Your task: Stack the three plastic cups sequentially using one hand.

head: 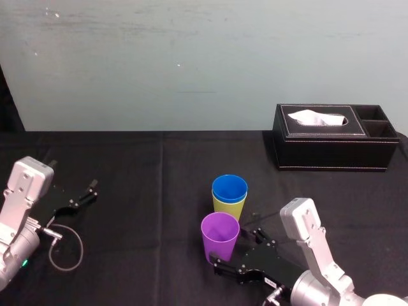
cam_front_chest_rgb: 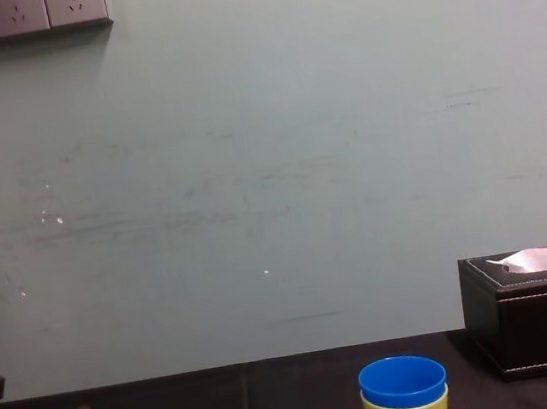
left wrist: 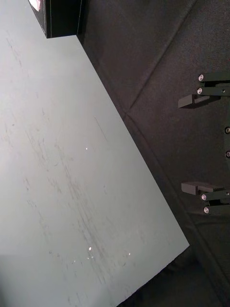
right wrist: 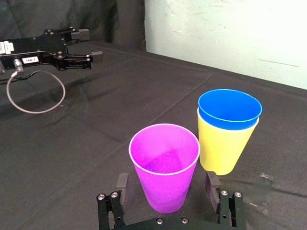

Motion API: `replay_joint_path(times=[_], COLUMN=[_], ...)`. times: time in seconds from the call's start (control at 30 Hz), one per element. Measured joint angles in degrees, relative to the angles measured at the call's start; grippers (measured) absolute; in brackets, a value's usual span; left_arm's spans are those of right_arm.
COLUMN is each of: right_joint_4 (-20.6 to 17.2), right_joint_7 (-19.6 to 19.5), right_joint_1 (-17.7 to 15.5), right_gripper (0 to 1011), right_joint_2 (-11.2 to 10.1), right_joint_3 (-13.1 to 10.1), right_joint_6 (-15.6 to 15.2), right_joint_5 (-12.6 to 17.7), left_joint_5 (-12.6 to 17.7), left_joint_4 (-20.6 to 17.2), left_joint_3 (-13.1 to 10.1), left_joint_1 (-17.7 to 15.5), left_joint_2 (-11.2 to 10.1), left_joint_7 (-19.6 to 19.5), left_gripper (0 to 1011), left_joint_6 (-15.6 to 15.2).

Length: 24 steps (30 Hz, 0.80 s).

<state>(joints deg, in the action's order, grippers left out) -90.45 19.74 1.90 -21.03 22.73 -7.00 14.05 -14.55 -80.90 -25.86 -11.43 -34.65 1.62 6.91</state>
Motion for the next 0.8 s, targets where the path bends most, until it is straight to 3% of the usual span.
replay_joint_path(times=[0.8], right_joint_4=[2.12], right_joint_7=[-0.35], right_joint_1=[1.73], right_gripper=[1004], right_joint_2=[2.69], right_joint_3=[0.22], right_joint_6=[0.26], right_joint_5=[-1.66], left_joint_5=[0.0], left_joint_4=[0.0], left_joint_3=[0.0], left_joint_1=[0.0], left_joint_2=[0.0], left_joint_7=[0.0], left_gripper=[1000], left_joint_6=[0.0])
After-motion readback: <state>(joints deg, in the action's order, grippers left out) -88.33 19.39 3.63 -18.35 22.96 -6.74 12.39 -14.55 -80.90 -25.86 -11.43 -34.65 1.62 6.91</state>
